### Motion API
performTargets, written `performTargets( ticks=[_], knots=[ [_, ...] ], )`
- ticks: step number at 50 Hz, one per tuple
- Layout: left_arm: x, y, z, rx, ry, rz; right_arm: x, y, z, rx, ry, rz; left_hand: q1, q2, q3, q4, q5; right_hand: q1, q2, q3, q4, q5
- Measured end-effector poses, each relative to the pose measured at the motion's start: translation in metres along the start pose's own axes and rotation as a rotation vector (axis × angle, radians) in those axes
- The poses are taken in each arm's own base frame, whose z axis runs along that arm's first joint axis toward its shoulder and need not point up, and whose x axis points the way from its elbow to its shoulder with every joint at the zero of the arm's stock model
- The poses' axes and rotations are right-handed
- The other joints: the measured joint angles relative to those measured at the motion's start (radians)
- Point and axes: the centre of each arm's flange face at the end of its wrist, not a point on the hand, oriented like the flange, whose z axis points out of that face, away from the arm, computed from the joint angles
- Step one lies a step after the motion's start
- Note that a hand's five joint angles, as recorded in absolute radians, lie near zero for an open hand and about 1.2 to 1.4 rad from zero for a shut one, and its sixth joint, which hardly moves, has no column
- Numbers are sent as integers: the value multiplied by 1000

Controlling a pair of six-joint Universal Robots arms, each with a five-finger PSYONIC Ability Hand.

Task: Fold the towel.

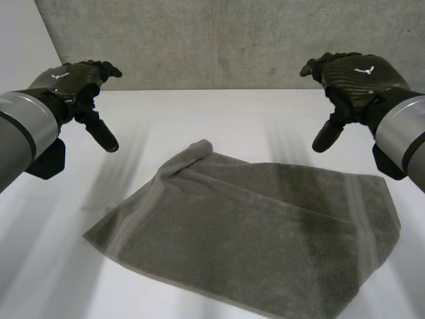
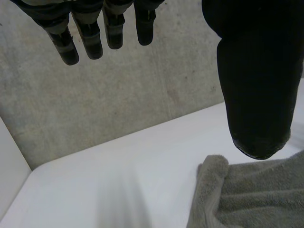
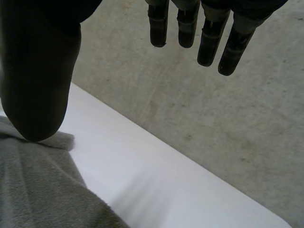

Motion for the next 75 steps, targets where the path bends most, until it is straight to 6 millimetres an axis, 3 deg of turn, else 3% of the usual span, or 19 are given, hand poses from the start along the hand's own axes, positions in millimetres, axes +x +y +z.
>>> performTargets(
  ticks=[7,13,26,34,40,51,63,75],
  knots=[
    [2,15,2,-51,7,5,-10,6,0,-26,-33,-26,0,0,0,0,0,0,0,0,0,0],
    [4,39,0,-134,14,18,-14,20,-3,-73,-46,-58,0,0,0,1,0,0,0,0,0,0],
    [-1,115,-8,-292,101,126,-36,94,-32,-347,-214,-36,17,11,11,12,0,0,0,0,0,0],
    [-13,145,-7,-316,152,196,-53,133,-52,-444,-331,-2,44,39,39,41,16,0,0,0,0,0],
    [-19,164,-6,-341,215,216,-59,150,-59,-447,-358,-4,92,87,87,89,68,0,0,0,0,0],
    [-22,186,-1,-276,293,330,-59,169,-61,-402,-350,-75,195,190,190,191,170,0,0,0,0,0],
    [-25,200,9,-246,310,388,-57,175,-58,-367,-334,-84,332,327,327,330,305,0,0,0,0,0],
    [-29,206,26,-167,283,415,-57,179,-56,-368,-330,-89,815,805,804,808,782,0,0,0,0,0]
  ],
)
